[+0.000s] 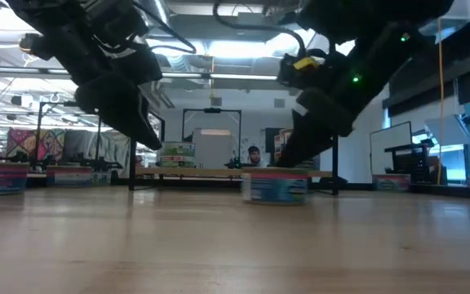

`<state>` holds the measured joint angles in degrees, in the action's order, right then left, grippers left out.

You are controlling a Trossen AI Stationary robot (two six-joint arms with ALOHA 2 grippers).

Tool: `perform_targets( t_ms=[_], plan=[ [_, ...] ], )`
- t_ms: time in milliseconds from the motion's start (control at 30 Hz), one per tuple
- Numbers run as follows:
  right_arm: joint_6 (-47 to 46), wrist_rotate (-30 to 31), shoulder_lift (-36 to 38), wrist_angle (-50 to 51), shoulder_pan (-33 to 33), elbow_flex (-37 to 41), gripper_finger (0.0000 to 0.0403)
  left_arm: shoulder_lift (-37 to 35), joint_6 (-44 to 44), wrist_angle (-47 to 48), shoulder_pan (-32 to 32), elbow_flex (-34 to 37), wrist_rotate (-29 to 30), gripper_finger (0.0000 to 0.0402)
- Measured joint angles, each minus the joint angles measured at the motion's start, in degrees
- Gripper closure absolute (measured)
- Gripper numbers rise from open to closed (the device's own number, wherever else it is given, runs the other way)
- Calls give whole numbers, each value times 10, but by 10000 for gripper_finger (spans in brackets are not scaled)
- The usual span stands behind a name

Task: Stack canned seafood by type on shelf
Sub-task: Put the blue-pink tuna can on the shelf

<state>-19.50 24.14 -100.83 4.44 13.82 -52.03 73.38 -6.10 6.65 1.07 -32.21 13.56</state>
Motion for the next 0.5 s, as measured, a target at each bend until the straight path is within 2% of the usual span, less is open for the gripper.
perform_targets(
  t_ms=[167, 267, 500],
  plan=[
    [57, -3, -3, -46, -5, 1, 119, 12, -14, -42, -12, 0, 0, 153],
    [84, -1, 11, -35, -3, 0, 119, 12, -17, -77, -27, 0, 0, 153],
    [64, -4, 128, 61, 41, -7, 119, 34, -22, -201, -59, 0, 0, 153]
  ],
)
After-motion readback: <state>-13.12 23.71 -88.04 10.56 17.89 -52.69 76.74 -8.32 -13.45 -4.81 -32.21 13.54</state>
